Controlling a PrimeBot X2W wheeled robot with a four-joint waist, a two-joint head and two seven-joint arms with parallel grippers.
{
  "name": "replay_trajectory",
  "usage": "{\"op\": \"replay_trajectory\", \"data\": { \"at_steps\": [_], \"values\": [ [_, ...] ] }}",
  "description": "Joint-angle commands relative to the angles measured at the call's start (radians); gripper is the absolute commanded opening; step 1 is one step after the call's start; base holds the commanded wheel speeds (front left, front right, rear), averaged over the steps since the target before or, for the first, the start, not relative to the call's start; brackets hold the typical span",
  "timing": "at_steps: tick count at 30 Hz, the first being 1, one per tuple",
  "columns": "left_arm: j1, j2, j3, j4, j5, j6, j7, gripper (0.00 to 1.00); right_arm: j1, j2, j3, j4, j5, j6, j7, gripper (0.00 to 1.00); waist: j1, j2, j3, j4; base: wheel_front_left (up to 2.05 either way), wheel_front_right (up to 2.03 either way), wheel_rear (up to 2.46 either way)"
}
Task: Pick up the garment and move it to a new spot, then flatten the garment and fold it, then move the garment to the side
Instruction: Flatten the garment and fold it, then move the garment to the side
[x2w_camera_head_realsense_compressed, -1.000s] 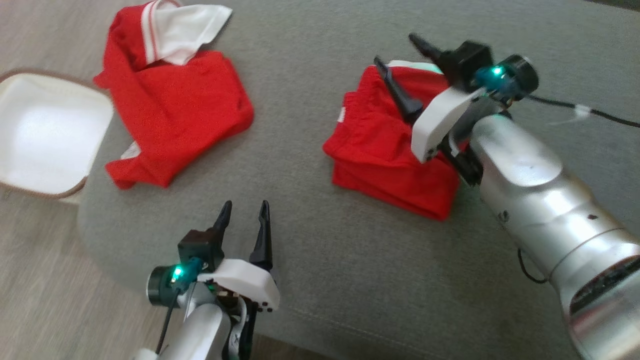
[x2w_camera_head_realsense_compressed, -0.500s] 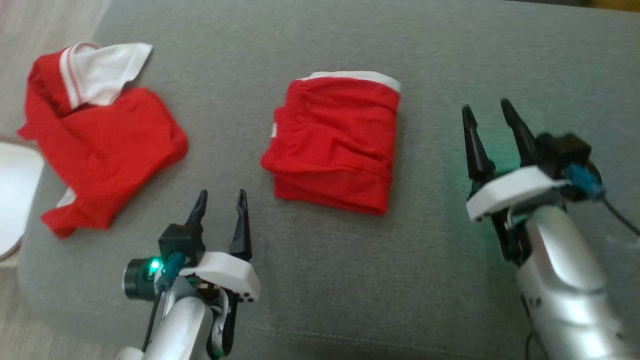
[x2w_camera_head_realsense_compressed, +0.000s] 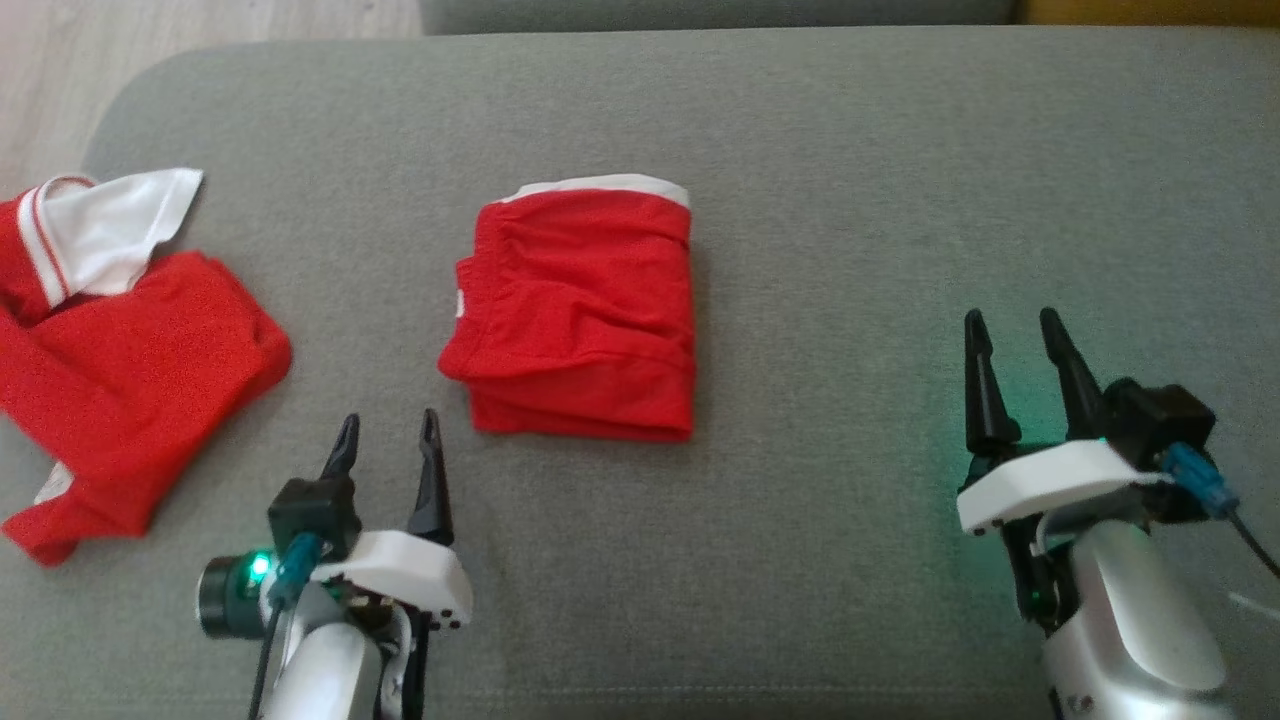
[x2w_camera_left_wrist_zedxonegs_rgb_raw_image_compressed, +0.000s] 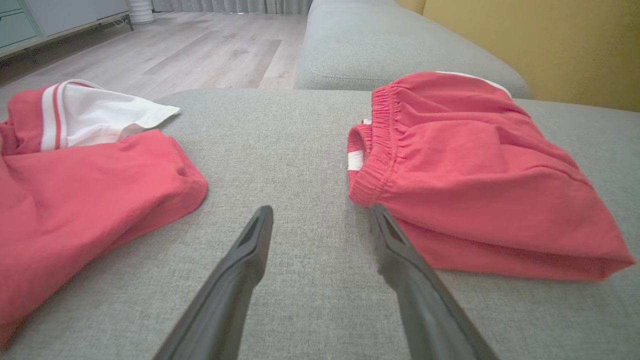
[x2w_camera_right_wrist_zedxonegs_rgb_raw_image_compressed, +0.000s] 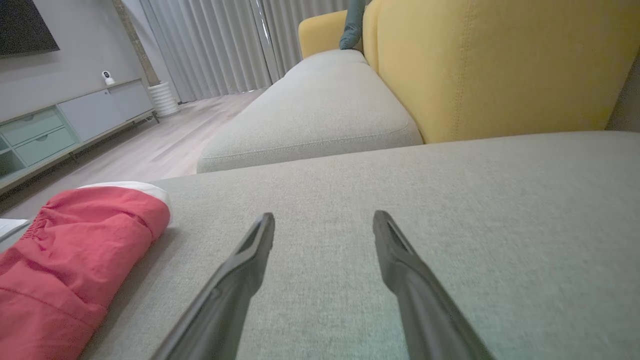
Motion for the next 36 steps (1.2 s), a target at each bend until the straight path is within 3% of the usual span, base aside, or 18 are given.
{"op": "replay_trajectory", "data": {
  "at_steps": [1,9,17,26,36],
  "values": [
    [-0.009,0.009,0.05,-0.025,0.014,-0.001,-0.005,1.0,0.002,0.012,0.032,-0.039,0.02,0.007,-0.011,1.0,0.0,0.0,-0.01,-0.021,0.0,0.0,0.0],
    [0.007,0.009,0.076,-0.027,0.031,-0.005,-0.005,1.0,0.032,0.012,0.051,-0.041,0.042,0.007,-0.011,1.0,0.0,0.0,-0.014,-0.046,0.0,0.0,0.0],
    [-0.004,0.009,0.057,-0.035,0.026,-0.006,-0.005,1.0,0.022,0.012,0.078,-0.03,0.055,0.007,-0.011,1.0,0.0,0.0,0.007,-0.027,0.0,0.0,0.0],
    [-0.03,0.009,-0.022,-0.047,-0.024,-0.005,-0.005,1.0,-0.096,0.012,0.3,0.067,0.222,0.007,-0.011,1.0,0.0,0.0,0.068,0.086,0.0,0.0,0.0],
    [-0.037,0.009,-0.053,-0.041,-0.041,0.006,-0.005,1.0,-0.265,0.012,0.431,0.235,0.399,0.007,-0.011,1.0,0.0,0.0,0.109,0.192,0.0,0.0,0.0]
  ]
}}
